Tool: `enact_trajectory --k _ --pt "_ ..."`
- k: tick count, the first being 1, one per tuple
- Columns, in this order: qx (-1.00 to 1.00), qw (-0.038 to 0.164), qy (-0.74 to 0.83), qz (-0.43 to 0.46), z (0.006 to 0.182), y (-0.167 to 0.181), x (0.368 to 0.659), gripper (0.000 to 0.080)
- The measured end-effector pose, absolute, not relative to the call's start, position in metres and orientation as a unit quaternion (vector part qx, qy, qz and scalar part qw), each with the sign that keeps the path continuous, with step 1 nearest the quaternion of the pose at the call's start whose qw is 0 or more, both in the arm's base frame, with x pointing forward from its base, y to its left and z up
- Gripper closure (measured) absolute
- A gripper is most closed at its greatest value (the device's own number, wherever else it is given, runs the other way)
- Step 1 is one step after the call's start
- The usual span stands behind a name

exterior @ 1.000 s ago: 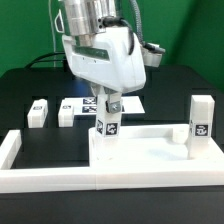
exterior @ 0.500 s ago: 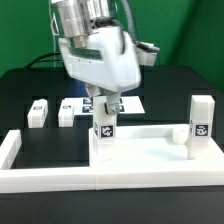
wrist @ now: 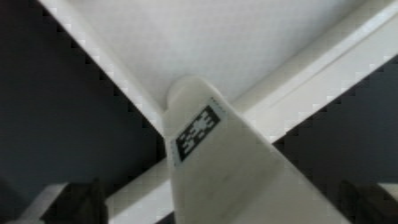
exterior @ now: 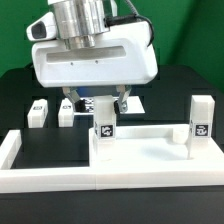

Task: Assemble desk

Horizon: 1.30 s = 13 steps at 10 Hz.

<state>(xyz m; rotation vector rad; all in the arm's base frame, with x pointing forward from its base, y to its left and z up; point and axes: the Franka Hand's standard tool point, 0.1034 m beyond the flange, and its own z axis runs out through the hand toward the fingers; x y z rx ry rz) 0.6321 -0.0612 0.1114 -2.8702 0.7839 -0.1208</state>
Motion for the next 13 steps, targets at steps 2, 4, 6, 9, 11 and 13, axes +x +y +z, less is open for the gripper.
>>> enact_trajectory --k 2,4,6,9,11,13 --pt "-0.991 0.056 0.111 -0.052 0.111 -0.054 0.634 0.0151" --pt "-0.993 0.052 0.09 -0.051 0.11 -0.053 0.634 0.0151" --pt "-0.992 0.053 0.1 -0.05 0.11 -0.053 0.634 0.0263" --pt "-0.974 0.056 0.216 -0.043 0.109 -0.056 0.633 0.0502" --pt "-0.943 0.06 0.325 -0.037 0.11 -0.057 0.634 0.0502" --pt "-0.879 0.071 0.471 -0.014 0.11 -0.054 0.632 0.0502"
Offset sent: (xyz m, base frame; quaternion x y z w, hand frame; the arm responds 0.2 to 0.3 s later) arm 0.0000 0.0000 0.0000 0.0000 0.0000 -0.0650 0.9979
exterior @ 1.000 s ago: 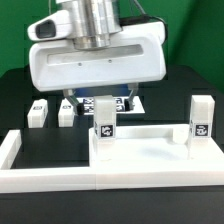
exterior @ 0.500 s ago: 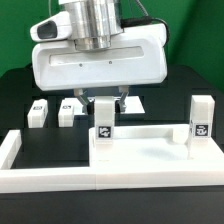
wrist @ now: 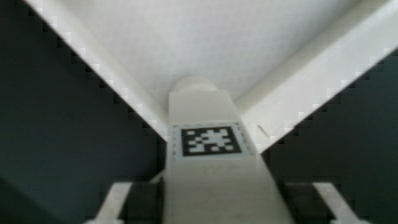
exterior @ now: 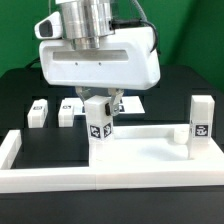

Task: Assemble desk

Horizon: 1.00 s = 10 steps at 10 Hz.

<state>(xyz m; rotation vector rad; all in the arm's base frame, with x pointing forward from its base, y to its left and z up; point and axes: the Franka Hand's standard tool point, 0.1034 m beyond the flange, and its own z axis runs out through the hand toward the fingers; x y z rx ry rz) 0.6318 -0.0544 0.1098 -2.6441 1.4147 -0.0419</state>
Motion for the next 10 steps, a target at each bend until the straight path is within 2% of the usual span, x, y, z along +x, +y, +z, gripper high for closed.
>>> enact_trajectory --k 3,5,6,7,9,10 --pt "-0.732 0.111 0.671 0.03 0.1102 -0.0511 0.634 0.0503" --pt "-0.688 0.111 0.716 0.038 0.1101 -0.0489 0.6343 0.0503" --pt "-0.678 0.111 0.726 0.04 0.1098 -0.0484 0.6342 0.0427" --pt "-0.68 0.11 0.724 0.039 0.1098 -0.0484 0.6342 0.0427" --pt "-0.782 0.104 0.613 0.043 0.1082 -0.0434 0.6275 0.0173" --pt "-0.841 0.108 0.528 0.041 0.1089 -0.0436 0.6259 0.0173"
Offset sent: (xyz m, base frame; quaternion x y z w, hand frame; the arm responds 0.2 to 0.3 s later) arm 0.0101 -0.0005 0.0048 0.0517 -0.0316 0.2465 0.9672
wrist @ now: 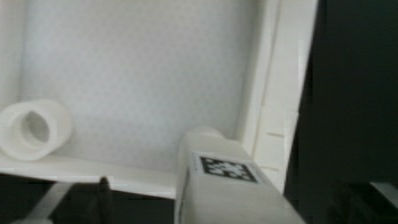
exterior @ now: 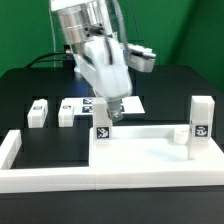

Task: Assemble desk

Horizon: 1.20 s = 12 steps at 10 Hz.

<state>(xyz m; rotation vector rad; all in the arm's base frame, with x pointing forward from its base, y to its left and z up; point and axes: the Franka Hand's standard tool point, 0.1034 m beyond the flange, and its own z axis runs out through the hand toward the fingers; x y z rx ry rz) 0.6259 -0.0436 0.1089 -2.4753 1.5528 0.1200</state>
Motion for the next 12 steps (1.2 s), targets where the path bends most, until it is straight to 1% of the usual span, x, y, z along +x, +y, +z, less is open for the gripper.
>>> enact_trajectory --k 2,4,5,6,7,8,9,10,11,12 --pt "-0.878 0.111 0.464 0.035 0.109 -0.045 0.625 0.0152" --pt "-0.902 0.113 0.415 0.029 0.109 -0.045 0.625 0.0151" --pt "-0.924 0.112 0.365 0.023 0.109 -0.046 0.625 0.0151" --pt "-0.962 0.09 0.257 0.009 0.11 -0.053 0.627 0.0151" --pt "-0.981 0.078 0.175 -0.001 0.111 -0.054 0.63 0.0151" --pt "-0.986 0.075 0.148 -0.018 0.11 -0.055 0.633 0.0151" --pt "-0.984 0.071 0.158 -0.032 0.109 -0.058 0.632 0.0151" --pt "-0.983 0.071 0.169 -0.028 0.108 -0.058 0.631 0.0151" --pt "-0.983 0.071 0.169 -0.029 0.108 -0.058 0.631 0.0247" --pt "-0.978 0.073 0.192 -0.027 0.108 -0.058 0.631 0.0247"
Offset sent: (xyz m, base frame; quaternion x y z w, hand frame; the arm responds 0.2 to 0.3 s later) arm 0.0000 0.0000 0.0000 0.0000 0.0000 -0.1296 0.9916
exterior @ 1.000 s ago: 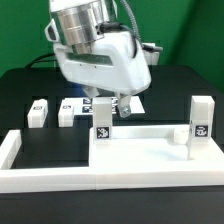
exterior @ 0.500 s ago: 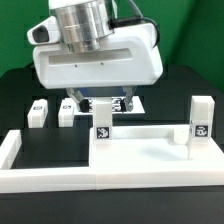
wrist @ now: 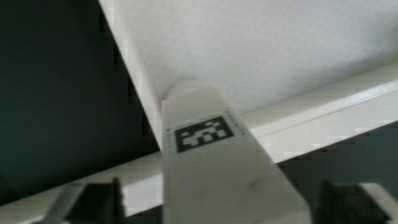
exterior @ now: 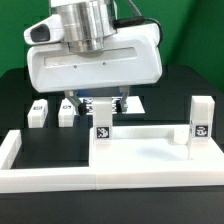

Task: Assemble desk

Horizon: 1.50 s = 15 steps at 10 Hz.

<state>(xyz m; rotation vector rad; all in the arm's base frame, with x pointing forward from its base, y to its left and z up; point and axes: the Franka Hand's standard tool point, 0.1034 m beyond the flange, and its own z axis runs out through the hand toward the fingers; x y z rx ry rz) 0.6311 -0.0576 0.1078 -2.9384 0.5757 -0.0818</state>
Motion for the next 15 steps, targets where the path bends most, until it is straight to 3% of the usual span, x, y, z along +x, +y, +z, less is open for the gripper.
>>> enact_trajectory --k 1,2,6,8,9,12,13,14,15 --pt "-0.971 0.074 0.225 -0.024 0.107 -0.057 0.631 0.043" --pt "-0.966 0.074 0.248 -0.023 0.107 -0.058 0.631 0.0507" --pt "-0.861 0.078 0.502 0.006 0.109 -0.052 0.631 0.0507" --pt "-0.726 0.11 0.678 0.028 0.108 -0.049 0.634 0.0507" --pt "-0.679 0.12 0.724 0.033 0.108 -0.05 0.635 0.0507" --pt "-0.658 0.118 0.743 0.041 0.108 -0.047 0.635 0.0507" --pt "-0.668 0.117 0.734 0.038 0.108 -0.047 0.635 0.0443" --pt "-0.75 0.115 0.651 0.023 0.107 -0.049 0.634 0.0443" --pt "-0.803 0.116 0.584 0.013 0.107 -0.05 0.634 0.0238"
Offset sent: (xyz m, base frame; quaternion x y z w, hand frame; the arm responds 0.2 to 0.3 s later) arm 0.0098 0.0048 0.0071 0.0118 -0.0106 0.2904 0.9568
